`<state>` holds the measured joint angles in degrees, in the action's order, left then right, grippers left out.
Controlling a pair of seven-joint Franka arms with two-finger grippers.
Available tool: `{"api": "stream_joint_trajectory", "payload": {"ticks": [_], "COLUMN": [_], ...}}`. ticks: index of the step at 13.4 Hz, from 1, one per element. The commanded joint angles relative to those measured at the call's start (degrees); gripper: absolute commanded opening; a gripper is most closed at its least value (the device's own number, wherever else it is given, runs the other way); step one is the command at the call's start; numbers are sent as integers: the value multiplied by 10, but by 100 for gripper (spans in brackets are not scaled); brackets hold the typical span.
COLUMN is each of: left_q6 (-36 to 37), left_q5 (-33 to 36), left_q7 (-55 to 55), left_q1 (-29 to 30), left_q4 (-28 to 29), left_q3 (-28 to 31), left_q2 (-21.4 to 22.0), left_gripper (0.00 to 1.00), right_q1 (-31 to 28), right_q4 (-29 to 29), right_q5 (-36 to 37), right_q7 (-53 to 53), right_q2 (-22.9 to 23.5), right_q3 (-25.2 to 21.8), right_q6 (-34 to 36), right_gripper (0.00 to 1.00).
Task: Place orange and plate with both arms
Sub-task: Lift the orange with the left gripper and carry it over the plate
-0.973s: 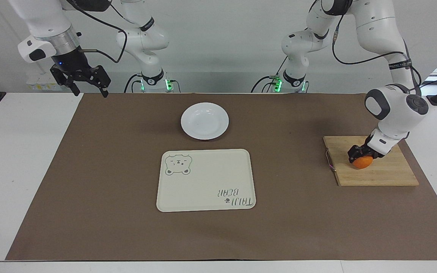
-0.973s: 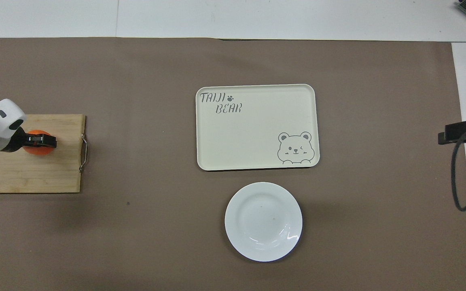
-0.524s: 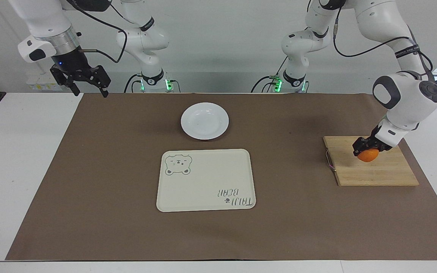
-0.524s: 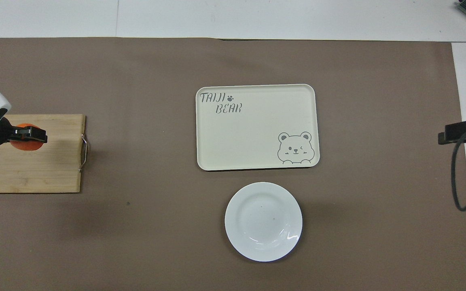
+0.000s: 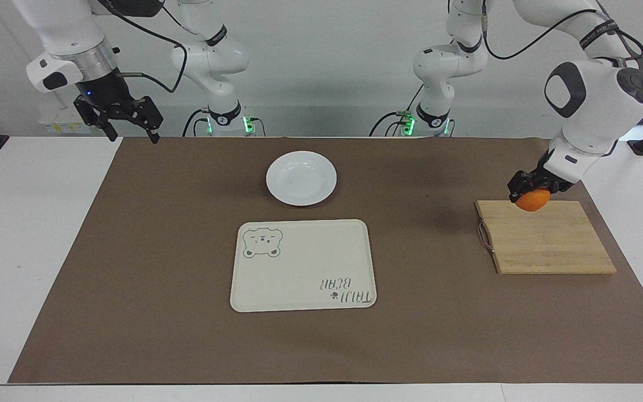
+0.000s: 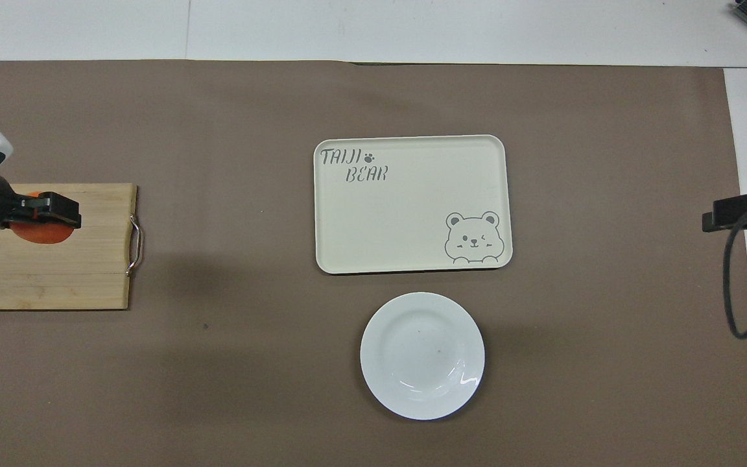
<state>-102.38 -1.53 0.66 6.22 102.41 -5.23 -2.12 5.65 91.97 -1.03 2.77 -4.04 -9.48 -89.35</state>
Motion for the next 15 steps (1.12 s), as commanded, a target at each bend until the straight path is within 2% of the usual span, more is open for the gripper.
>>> {"api": "stream_joint_trajectory", "payload": {"ticks": [1,2,5,15], "left_q6": [83,103,100,62], "left_q5": [10,10,7,-24], "left_q7": [-17,-17,-27,-232], "left_q1": [-20,-21,-30,-194], "left_q4": [-77,-95,-85,-41], "left_q3": [7,7,-2,-4], "left_q2": [-3,-3,4,20], "left_gripper": [0,0,0,0], "right_q1": [-5,-5,-5,-5], "right_q4": [18,20,23,23], "right_q5": [6,5,5,5], "right_q7": [-8,-8,-8,-9], "right_q2": [-15,-17,-18,-18], "right_q3": [3,3,3,2], "right_q6": [-8,-8,-9,-9], "right_gripper": [100,100,100,100]}}
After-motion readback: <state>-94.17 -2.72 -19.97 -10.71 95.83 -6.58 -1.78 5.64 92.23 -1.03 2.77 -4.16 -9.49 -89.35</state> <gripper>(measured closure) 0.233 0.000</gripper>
